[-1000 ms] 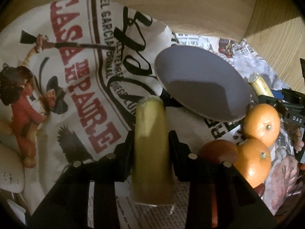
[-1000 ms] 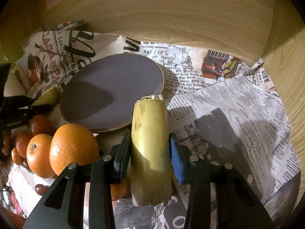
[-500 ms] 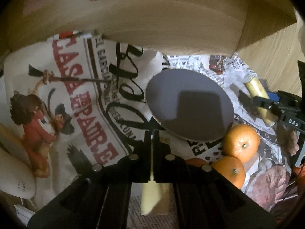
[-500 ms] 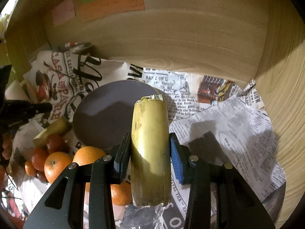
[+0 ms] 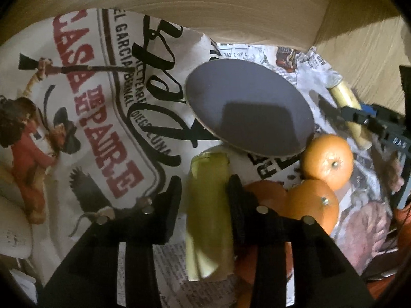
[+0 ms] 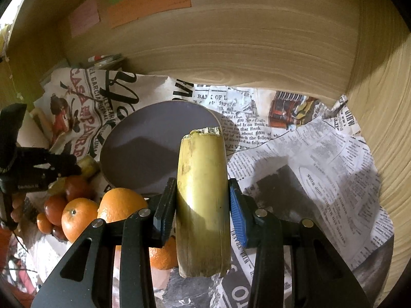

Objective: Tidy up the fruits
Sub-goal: 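Carry both yellow cylinders onto the grey plate and open both grippers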

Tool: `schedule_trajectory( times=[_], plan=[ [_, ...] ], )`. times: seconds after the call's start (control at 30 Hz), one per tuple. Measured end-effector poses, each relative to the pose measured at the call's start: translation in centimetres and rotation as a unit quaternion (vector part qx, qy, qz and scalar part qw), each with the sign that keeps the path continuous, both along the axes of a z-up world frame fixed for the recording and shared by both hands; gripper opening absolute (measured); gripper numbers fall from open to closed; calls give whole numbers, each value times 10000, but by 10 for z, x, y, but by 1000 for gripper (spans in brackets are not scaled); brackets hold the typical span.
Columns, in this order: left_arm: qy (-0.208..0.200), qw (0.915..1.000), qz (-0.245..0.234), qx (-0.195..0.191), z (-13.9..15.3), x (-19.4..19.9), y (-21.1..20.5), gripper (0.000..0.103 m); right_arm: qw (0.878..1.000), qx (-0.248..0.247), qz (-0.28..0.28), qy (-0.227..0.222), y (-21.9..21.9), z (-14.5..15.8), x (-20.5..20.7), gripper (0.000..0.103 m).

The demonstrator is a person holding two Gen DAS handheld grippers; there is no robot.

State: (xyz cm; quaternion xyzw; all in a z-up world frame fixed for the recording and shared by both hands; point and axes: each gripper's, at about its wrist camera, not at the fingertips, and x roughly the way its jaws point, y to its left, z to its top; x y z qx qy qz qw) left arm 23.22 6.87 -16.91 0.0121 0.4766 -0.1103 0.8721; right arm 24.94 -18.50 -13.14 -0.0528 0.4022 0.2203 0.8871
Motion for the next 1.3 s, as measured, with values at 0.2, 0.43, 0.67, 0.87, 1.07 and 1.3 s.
schedule_trajectory(
  times=[0.2, 0.43, 0.67, 0.87, 1.07, 1.3],
  plan=[
    [181, 9994, 196, 213, -13, 14, 8, 41, 10000, 18, 58, 16, 1, -1, -1, 36],
    [95, 9984, 386, 398, -23, 17, 14, 36, 9999, 40, 94, 57, 3, -4, -2, 36],
    [-120, 9988, 477, 71, -2, 12, 21, 35, 9999, 85, 67, -54, 4, 2, -1, 36],
    [-522, 9980, 364, -58, 30, 9, 10, 35, 9997, 123, 94, -204, 7, 10, 0, 36],
    [-866, 9957, 198, -274, 58, 13, -4, 35, 9992, 156, 137, -330, 13, 20, 4, 36],
    [-960, 9941, -35, -498, 68, 34, -29, 35, 9987, 127, 189, -460, 26, 29, 19, 36]
  ],
)
